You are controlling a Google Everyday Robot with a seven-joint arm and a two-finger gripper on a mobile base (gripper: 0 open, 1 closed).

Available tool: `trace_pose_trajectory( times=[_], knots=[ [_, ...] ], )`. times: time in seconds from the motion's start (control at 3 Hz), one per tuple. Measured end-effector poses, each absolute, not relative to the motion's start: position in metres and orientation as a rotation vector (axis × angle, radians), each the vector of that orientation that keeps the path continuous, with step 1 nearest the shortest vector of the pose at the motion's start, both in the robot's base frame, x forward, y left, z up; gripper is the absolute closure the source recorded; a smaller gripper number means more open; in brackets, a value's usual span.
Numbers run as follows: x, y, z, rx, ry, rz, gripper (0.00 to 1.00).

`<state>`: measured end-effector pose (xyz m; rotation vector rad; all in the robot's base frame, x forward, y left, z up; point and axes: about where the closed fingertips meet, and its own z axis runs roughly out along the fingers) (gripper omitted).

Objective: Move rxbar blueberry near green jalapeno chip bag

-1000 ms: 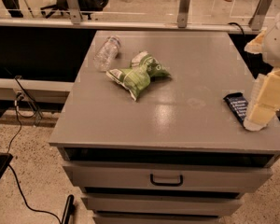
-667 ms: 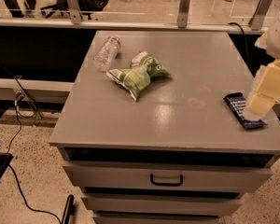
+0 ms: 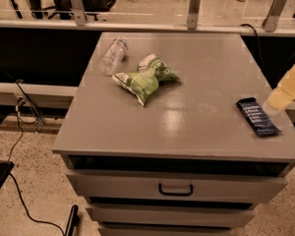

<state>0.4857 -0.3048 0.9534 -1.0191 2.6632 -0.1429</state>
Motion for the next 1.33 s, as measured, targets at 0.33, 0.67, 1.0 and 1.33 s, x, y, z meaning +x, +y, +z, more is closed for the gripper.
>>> trace_pose_trajectory(
  times=[0.33, 0.67, 1.0, 1.33],
  knots=[
    [0.484, -0.323, 0.920, -0.893, 2.682, -0.083, 0.00],
    [0.490, -0.339, 0.889, -0.836, 2.640, -0.020, 0.00],
    [0.489, -0.339, 0.889, -0.837, 2.640, -0.020, 0.00],
    [0.500, -0.337, 0.889, -0.795, 2.605, 0.070, 0.00]
  ],
)
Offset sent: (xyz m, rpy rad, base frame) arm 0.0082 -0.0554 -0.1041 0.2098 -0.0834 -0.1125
